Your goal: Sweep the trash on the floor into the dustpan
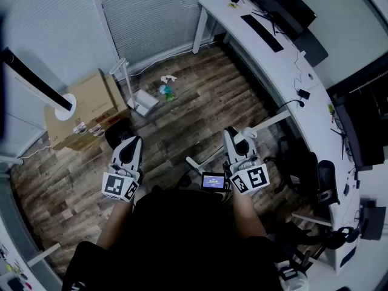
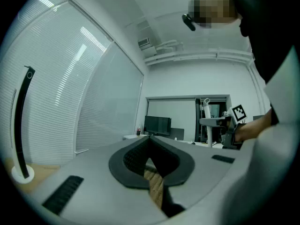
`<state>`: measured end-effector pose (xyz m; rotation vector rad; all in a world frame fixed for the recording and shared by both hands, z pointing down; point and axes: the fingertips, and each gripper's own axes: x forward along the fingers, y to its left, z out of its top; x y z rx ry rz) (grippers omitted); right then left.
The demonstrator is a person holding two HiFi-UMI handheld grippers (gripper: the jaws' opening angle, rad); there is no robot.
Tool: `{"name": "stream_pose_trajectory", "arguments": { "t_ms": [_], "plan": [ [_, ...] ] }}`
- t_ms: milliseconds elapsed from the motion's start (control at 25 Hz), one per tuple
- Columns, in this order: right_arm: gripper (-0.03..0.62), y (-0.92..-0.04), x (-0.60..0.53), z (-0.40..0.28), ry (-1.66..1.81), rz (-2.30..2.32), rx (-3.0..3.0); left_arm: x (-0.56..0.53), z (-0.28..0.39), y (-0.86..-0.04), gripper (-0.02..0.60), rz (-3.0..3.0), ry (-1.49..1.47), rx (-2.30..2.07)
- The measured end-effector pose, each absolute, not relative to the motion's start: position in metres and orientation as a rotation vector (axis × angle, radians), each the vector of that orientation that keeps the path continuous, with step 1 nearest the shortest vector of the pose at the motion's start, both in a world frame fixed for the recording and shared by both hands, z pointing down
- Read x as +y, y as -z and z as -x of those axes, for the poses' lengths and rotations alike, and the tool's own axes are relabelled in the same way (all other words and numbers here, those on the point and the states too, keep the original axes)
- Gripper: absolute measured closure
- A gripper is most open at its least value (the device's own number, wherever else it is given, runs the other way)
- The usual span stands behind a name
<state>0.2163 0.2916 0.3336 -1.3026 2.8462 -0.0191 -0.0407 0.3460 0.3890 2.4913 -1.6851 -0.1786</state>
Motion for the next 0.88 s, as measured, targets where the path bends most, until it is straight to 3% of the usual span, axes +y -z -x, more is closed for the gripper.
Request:
{"name": "stream_pose_trajectory", "arguments": {
  "t_ms": [480,880],
  "plan": [
    [0.549,-0.365,0.364,-0.179,0.113,1.511,2.802,0.406,0.125,-0.398,0.586,-2.508,0.227,-1.606],
    [0.549,-0.362,0.378,-0.178,0.167,1.360,2.795,0.415,0.097,-0.381,0.586,-2.532,0.251,-1.578]
  ]
}}
